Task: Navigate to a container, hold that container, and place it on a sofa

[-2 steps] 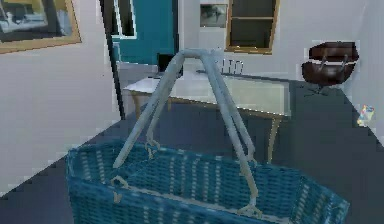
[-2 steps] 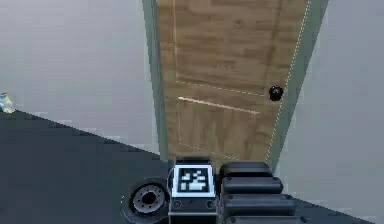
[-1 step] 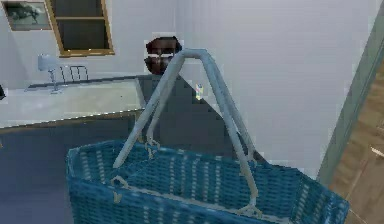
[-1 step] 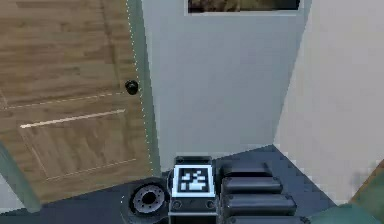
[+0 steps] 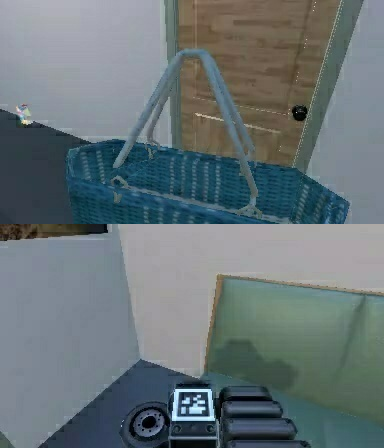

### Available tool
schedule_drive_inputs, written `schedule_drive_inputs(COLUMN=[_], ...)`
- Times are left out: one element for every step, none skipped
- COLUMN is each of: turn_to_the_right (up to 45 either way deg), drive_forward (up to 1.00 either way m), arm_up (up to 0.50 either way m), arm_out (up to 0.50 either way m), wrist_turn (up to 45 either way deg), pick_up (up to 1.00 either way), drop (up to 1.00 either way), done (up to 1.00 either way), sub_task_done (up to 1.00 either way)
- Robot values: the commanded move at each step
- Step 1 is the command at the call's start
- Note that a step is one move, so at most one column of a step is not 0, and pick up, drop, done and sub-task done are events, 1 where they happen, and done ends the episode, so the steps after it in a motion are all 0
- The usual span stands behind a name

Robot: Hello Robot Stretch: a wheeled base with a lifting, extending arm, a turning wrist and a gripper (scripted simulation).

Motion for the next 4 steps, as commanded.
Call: schedule_drive_inputs(turn_to_the_right=[45.0,45.0,36.0,0.0], drive_forward=[0.00,0.00,0.00,0.25], arm_up=[0.00,0.00,0.00,0.00], arm_out=[0.00,0.00,0.00,0.00], wrist_turn=[0.0,0.0,0.0,0.0], pick_up=[0.00,0.00,0.00,0.00], drop=[0.00,0.00,0.00,0.00], done=[0.00,0.00,0.00,0.00], sub_task_done=[0.00,0.00,0.00,0.00])
